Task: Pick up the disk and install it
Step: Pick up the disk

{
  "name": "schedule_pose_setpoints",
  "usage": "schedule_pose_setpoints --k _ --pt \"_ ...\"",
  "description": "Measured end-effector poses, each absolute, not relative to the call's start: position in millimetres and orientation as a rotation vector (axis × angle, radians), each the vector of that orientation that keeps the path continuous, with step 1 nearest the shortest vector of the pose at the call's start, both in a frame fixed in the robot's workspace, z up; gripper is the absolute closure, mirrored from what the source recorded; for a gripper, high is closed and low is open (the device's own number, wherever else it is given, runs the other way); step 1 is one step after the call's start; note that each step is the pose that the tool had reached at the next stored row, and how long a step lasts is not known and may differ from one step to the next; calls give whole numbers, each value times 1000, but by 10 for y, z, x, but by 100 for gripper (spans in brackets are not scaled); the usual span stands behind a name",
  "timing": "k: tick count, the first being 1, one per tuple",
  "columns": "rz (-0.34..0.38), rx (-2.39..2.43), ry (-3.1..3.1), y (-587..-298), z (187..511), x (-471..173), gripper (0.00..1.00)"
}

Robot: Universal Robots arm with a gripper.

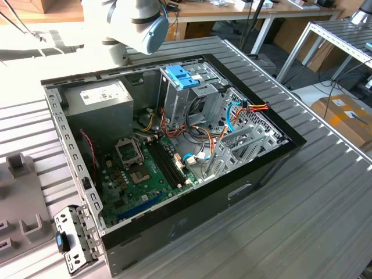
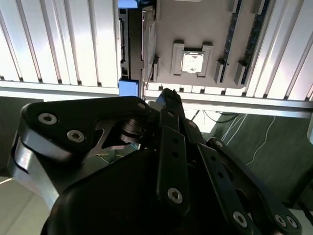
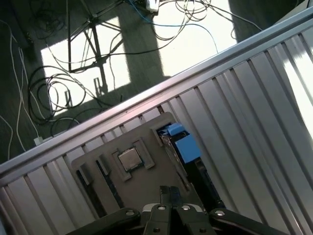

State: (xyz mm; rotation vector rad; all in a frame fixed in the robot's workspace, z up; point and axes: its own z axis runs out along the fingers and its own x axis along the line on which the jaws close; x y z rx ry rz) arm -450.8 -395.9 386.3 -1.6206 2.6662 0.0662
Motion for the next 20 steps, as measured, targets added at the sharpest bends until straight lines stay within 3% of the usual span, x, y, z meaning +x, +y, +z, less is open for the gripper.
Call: schedule_pose_setpoints --k 20 --pt "68 -1755 2582 -3959 3863 -4508 89"
